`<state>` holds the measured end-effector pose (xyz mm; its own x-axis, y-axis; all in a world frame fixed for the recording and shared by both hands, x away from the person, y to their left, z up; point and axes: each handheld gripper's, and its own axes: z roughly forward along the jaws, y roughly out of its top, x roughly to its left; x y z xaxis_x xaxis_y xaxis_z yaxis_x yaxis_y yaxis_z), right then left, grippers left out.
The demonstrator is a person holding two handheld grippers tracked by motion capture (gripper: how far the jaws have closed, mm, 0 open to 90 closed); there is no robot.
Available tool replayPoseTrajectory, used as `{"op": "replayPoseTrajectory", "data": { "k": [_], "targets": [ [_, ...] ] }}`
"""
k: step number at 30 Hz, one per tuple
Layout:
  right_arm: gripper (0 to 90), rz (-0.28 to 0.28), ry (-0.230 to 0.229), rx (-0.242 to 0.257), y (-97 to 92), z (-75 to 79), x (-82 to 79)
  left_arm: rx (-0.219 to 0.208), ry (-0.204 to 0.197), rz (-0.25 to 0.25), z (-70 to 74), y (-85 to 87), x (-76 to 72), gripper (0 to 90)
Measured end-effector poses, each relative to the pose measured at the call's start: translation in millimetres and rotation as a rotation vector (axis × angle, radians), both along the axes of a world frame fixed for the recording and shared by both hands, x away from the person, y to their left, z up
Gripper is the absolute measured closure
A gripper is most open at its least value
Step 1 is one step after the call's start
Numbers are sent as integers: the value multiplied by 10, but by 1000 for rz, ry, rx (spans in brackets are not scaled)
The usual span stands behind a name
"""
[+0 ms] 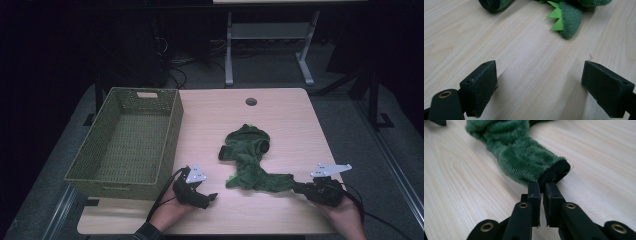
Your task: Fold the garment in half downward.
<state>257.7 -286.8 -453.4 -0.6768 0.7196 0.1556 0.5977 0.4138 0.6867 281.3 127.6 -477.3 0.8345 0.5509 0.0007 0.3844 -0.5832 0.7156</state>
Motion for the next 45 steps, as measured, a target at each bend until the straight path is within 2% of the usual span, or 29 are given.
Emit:
{"op": "replayPoseTrajectory", "data": {
  "k": [4,13,23,39,45],
  "targets": [
    [842,8,-24,15,25,80,22,-1,1,0,0,-4,2,125],
    [848,82,-88,67,228,234,88,0,1,0,0,-8,4,125],
    [847,170,-140,70,448,370,172,0,1,0,0,-11,4,125],
    [844,316,-147,54,879,454,301,-4,2,3,-1,-13,3,125],
    [770,335,-145,80,996,482,362,-4,0,4,-2,-14,3,125]
  ]
}}
